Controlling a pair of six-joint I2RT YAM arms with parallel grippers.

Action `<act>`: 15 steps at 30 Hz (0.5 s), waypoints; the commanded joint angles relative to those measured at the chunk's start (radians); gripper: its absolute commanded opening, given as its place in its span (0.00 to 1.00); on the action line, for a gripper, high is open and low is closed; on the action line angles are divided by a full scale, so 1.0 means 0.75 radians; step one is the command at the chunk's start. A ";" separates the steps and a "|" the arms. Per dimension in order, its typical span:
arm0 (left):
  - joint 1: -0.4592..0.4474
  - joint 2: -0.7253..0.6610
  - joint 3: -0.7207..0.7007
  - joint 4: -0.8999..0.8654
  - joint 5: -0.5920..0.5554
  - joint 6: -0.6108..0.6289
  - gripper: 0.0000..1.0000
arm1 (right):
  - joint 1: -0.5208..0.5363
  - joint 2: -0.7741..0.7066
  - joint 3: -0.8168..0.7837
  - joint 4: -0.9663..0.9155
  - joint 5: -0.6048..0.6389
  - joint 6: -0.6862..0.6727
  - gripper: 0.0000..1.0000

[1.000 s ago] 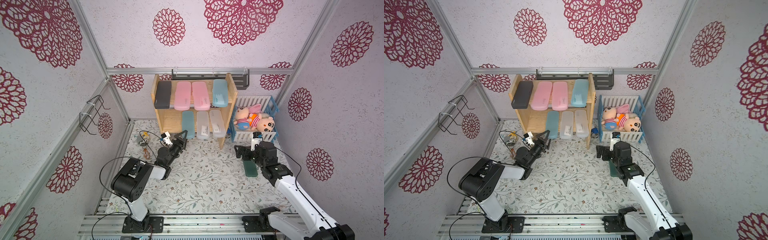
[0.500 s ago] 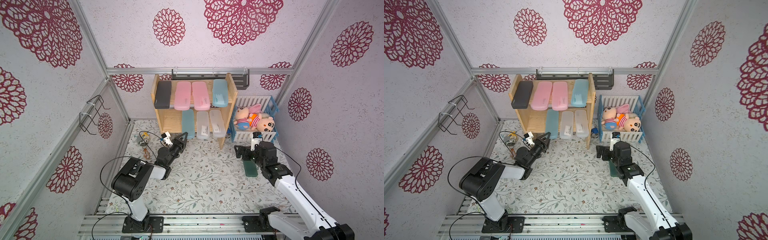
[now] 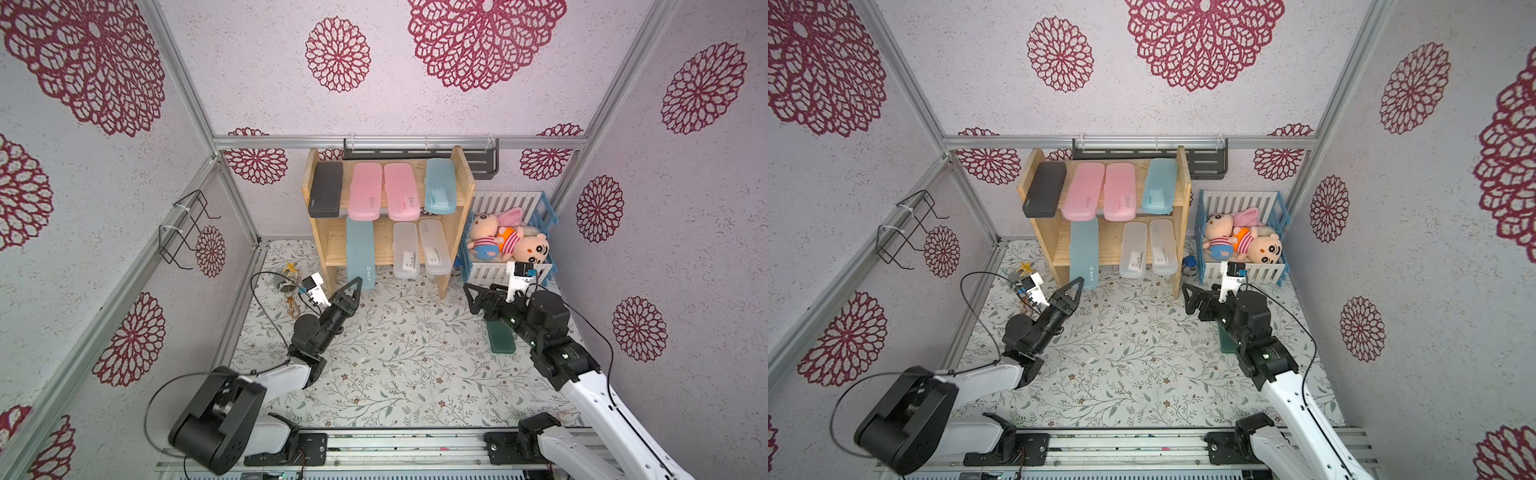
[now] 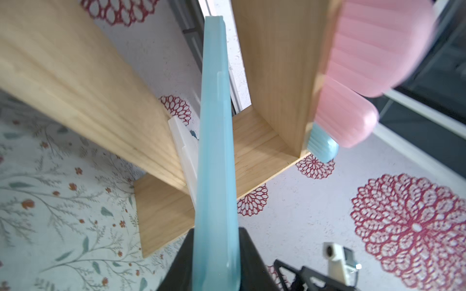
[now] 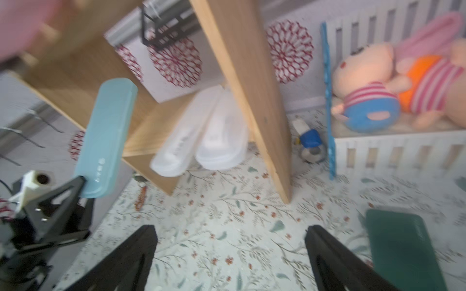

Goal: Remove the pencil cases from the shelf
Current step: Pick up the pencil case from the shelf.

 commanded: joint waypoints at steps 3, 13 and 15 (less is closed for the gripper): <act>-0.206 -0.541 0.027 -0.764 -0.236 0.750 0.00 | 0.165 -0.093 -0.059 0.371 0.004 0.272 0.99; -0.307 -1.279 -0.042 -1.524 -0.498 0.920 0.00 | 0.579 0.187 -0.015 0.708 0.160 0.395 0.99; -0.308 -1.365 -0.051 -1.607 -0.516 0.897 0.00 | 0.647 0.273 0.024 0.740 0.175 0.400 0.99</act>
